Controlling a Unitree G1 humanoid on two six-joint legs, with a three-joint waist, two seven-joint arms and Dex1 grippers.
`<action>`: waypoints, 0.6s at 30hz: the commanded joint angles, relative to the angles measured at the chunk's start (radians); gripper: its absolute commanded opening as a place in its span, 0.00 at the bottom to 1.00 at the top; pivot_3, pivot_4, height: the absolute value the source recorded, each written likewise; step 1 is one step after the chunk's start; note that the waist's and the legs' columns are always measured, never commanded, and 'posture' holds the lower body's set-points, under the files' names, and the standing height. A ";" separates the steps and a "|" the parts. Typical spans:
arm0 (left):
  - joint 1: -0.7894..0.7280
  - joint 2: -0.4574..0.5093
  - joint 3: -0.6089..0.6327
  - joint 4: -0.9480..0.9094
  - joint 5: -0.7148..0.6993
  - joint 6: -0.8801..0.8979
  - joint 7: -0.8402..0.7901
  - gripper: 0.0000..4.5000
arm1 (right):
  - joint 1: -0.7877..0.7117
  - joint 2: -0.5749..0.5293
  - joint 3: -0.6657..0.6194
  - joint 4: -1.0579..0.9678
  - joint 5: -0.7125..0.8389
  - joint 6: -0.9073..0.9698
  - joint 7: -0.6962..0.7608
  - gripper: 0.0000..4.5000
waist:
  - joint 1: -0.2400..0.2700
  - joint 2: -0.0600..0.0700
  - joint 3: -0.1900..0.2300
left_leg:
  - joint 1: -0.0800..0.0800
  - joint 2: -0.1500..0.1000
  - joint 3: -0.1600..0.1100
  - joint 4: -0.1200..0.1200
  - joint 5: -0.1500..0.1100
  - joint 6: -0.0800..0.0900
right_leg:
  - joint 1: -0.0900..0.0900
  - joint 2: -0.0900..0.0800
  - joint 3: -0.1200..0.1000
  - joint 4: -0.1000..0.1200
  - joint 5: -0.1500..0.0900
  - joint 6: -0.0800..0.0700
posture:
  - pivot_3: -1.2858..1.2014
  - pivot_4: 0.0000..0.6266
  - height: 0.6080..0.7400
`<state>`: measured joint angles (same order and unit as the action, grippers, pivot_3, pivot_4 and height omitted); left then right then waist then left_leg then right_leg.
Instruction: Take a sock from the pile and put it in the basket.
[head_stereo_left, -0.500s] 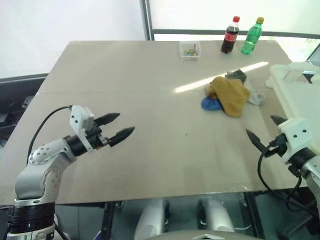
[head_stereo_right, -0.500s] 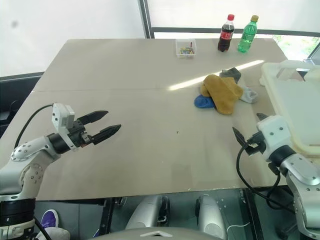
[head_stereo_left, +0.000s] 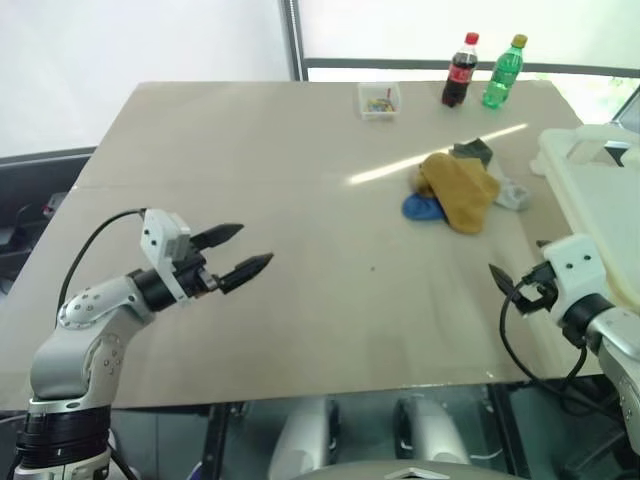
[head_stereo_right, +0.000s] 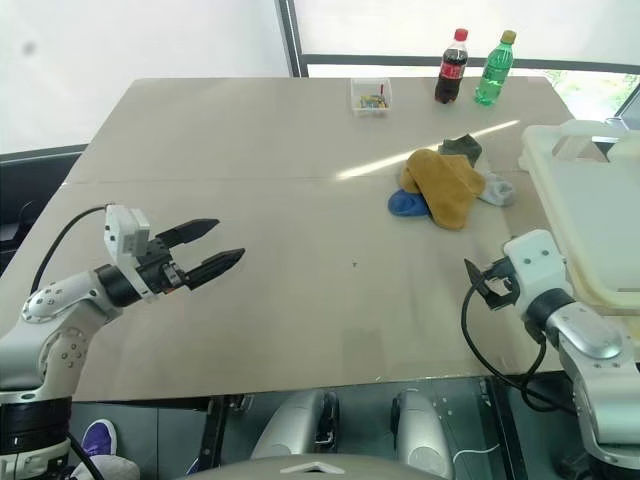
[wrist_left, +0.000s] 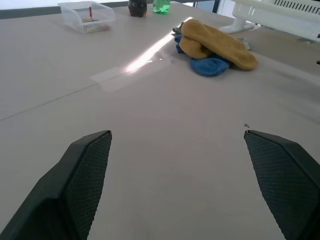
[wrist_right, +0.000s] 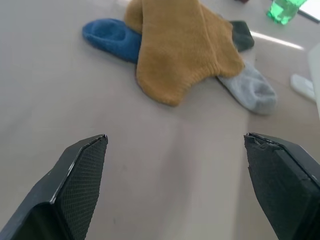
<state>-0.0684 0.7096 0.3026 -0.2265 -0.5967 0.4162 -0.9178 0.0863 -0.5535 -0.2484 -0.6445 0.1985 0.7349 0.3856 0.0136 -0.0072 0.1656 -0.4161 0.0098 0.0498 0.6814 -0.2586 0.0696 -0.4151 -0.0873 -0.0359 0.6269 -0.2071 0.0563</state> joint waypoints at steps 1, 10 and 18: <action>-0.014 0.017 -0.012 -0.079 -0.017 -0.023 -0.039 1.00 | -0.077 0.007 0.033 0.023 -0.012 0.025 -0.032 1.00 | -0.002 0.000 0.000 | 0.000 0.000 0.000 0.000 0.000 0.000 | 0.000 0.000 0.000 0.000 0.000 0.000 | 0.52 0.24 0.94; -0.043 0.011 -0.071 -0.181 -0.090 0.000 -0.113 1.00 | -0.388 0.130 0.274 0.367 -0.145 -0.058 -0.125 0.83 | -0.008 0.000 0.000 | 0.000 0.000 0.000 0.000 0.000 0.000 | 0.000 0.001 0.000 0.000 0.000 0.000 | 0.52 0.24 0.94; -0.040 -0.012 -0.089 -0.229 -0.090 -0.003 -0.069 1.00 | -0.471 0.189 0.307 0.517 -0.188 -0.121 -0.149 0.83 | -0.003 0.000 0.000 | -0.001 -0.002 0.000 0.000 0.003 -0.004 | 0.000 0.001 0.001 0.000 0.000 0.000 | 0.52 0.24 0.94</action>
<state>-0.1053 0.7005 0.2188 -0.4060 -0.6722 0.4249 -0.9963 -0.3593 -0.3660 0.0726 -0.1226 0.0187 0.6452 0.2517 0.0104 -0.0069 0.1661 -0.4171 0.0082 0.0500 0.6811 -0.2559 0.0656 -0.4154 -0.0860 -0.0350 0.6265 -0.2070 0.0565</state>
